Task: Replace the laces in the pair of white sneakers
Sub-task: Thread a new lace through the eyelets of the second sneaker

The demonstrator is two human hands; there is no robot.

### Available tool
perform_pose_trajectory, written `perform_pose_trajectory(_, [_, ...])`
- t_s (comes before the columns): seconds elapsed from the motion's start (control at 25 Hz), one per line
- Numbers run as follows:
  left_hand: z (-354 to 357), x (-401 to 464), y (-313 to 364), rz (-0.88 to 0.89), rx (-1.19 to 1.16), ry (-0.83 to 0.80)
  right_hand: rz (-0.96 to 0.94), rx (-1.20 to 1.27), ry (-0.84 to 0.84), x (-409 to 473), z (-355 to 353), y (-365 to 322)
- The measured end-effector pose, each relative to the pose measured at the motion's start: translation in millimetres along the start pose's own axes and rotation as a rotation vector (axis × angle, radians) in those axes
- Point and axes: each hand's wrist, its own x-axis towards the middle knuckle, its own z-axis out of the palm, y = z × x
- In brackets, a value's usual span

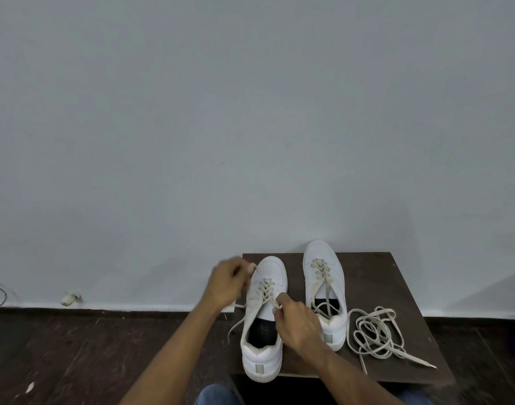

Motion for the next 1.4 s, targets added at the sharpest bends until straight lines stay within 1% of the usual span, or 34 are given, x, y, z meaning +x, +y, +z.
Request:
perform_pose_trajectory(0.04, [16,-6,-9,-0.067,-0.033,-0.063,0.005,0.008,-0.002,0,0,1])
perform_pose_trajectory(0.08, [28,-10,-17,-0.123,-0.015,-0.097,0.009,0.010,-0.004,0,0,1])
perform_pose_trajectory(0.16, [44,-18,-26,-0.209,0.032,-0.119,0.016,0.011,-0.007,1,0,2])
perform_pose_trajectory(0.24, [51,-21,-30,-0.235,0.032,-0.129,0.021,0.010,-0.011,1,1,3])
perform_pose_trajectory(0.36, [55,-20,-38,-0.175,0.073,-0.159,0.024,0.020,-0.008,3,3,5])
perform_pose_trajectory(0.48, [55,-19,-43,-0.137,0.052,-0.174,0.022,0.024,-0.012,4,3,5])
perform_pose_trajectory(0.68, [57,-16,-43,-0.143,0.086,-0.236,0.014,0.026,-0.034,5,2,6])
perform_pose_trajectory(0.8, [62,-18,-43,-0.144,0.091,-0.181,0.017,0.042,-0.049,5,0,6])
perform_pose_trajectory(0.92, [67,-20,-40,-0.155,0.173,-0.110,0.048,0.091,-0.064,6,-3,7])
perform_pose_trajectory(1.04, [69,-24,-36,-0.160,0.254,-0.048,0.144,0.186,-0.091,9,-5,7])
perform_pose_trajectory(1.16, [73,-26,-36,-0.116,0.282,-0.059,0.226,0.228,-0.103,14,-2,9])
perform_pose_trajectory(1.28, [76,-28,-40,-0.083,0.300,-0.019,0.251,0.253,-0.123,16,3,11])
perform_pose_trajectory(1.32, [77,-28,-42,-0.058,0.328,-0.023,0.257,0.254,-0.124,16,4,11])
perform_pose_trajectory(1.4, [78,-30,-41,0.001,0.472,-0.069,0.260,0.257,-0.116,15,3,11])
